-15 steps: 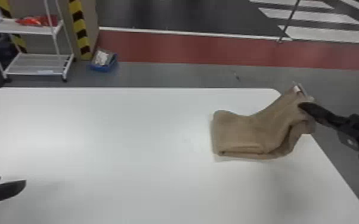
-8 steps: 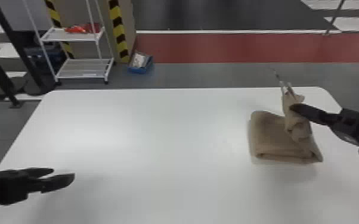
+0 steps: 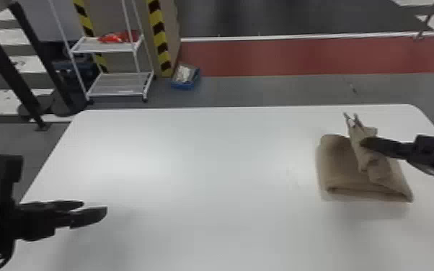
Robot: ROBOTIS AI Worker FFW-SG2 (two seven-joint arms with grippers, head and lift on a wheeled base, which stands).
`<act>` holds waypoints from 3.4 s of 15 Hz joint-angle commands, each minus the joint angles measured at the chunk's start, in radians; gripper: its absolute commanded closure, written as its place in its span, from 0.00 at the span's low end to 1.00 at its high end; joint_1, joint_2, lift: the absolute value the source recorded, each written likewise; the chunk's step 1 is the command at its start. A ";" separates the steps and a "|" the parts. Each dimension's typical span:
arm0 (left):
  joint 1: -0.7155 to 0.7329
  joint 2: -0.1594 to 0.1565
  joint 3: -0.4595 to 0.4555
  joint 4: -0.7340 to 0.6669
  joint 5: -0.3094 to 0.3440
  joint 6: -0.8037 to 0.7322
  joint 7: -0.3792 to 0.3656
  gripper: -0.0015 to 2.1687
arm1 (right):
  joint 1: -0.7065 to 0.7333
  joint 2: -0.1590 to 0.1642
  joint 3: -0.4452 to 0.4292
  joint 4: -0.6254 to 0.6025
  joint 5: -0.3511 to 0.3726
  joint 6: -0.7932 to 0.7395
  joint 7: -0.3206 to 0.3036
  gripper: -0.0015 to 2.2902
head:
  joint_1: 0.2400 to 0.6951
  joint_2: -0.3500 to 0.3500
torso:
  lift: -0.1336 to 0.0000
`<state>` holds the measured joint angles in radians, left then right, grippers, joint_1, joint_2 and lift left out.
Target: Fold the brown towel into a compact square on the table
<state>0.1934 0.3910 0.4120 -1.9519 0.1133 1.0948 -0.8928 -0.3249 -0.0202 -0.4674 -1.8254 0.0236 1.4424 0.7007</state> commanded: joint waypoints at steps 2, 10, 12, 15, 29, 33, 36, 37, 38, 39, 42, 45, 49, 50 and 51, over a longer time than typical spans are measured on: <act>-0.011 -0.003 -0.006 0.004 0.000 0.000 -0.002 0.04 | -0.003 0.009 0.084 0.018 0.085 0.002 -0.024 0.85 | 1.00 0.64 | 0.08; -0.012 -0.001 0.004 0.004 0.000 0.000 -0.002 0.04 | 0.004 0.017 0.104 0.021 0.075 0.026 -0.033 0.01 | 1.00 0.68 | 0.08; -0.014 -0.001 0.004 0.004 0.000 0.000 -0.002 0.04 | 0.004 0.017 0.056 0.011 0.013 0.017 -0.035 0.02 | 1.00 0.68 | 0.08; -0.014 -0.003 -0.001 0.002 0.000 0.000 -0.003 0.04 | -0.006 0.008 0.044 0.020 0.036 -0.041 -0.049 0.18 | 1.00 0.67 | 0.08; 0.004 0.002 0.034 -0.022 0.019 0.003 -0.015 0.04 | 0.000 0.021 0.406 0.206 0.415 -0.302 -0.118 0.95 | 1.00 0.67 | 0.08; 0.006 0.003 0.047 -0.033 0.031 0.006 -0.015 0.04 | 0.023 0.021 0.475 0.198 0.414 -0.308 -0.104 0.95 | 1.00 0.73 | 0.08; 0.006 0.006 0.048 -0.033 0.031 0.006 -0.015 0.04 | 0.050 0.021 0.523 0.146 0.377 -0.314 -0.081 0.95 | 1.00 0.76 | 0.08; 0.006 0.006 0.051 -0.033 0.031 0.006 -0.015 0.04 | 0.063 0.021 0.550 0.120 0.369 -0.311 -0.069 0.95 | 1.00 0.80 | 0.08; 0.006 0.006 0.053 -0.033 0.032 0.003 -0.015 0.04 | 0.076 0.021 0.581 0.094 0.369 -0.302 -0.055 0.95 | 1.00 0.81 | 0.08; 0.006 0.006 0.053 -0.032 0.032 0.006 -0.015 0.04 | 0.084 0.021 0.609 0.077 0.369 -0.290 -0.041 0.95 | 1.00 0.83 | 0.08; 0.004 0.006 0.053 -0.033 0.032 0.006 -0.015 0.04 | 0.118 0.021 0.690 0.028 0.369 -0.231 -0.001 0.95 | 1.00 0.92 | 0.08; 0.001 0.008 0.051 -0.033 0.032 0.006 -0.015 0.04 | 0.141 0.021 0.699 -0.037 0.348 -0.167 0.011 0.95 | 1.00 0.98 | 0.08; -0.003 0.009 0.047 -0.033 0.034 0.006 -0.015 0.04 | 0.173 0.021 0.655 -0.098 0.334 -0.136 0.025 0.95 | 1.00 1.00 | 0.08; -0.005 0.009 0.048 -0.033 0.036 0.006 -0.015 0.04 | 0.188 0.021 0.632 -0.124 0.315 -0.109 0.028 0.95 | 1.00 1.00 | 0.08; -0.011 0.009 0.047 -0.033 0.036 0.006 -0.014 0.04 | 0.204 0.021 0.599 -0.173 0.309 -0.096 0.039 0.95 | 1.00 0.99 | 0.08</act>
<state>0.1882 0.4005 0.4595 -1.9851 0.1480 1.1007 -0.9070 -0.1418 0.0000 0.1710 -1.9441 0.3471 1.3249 0.7336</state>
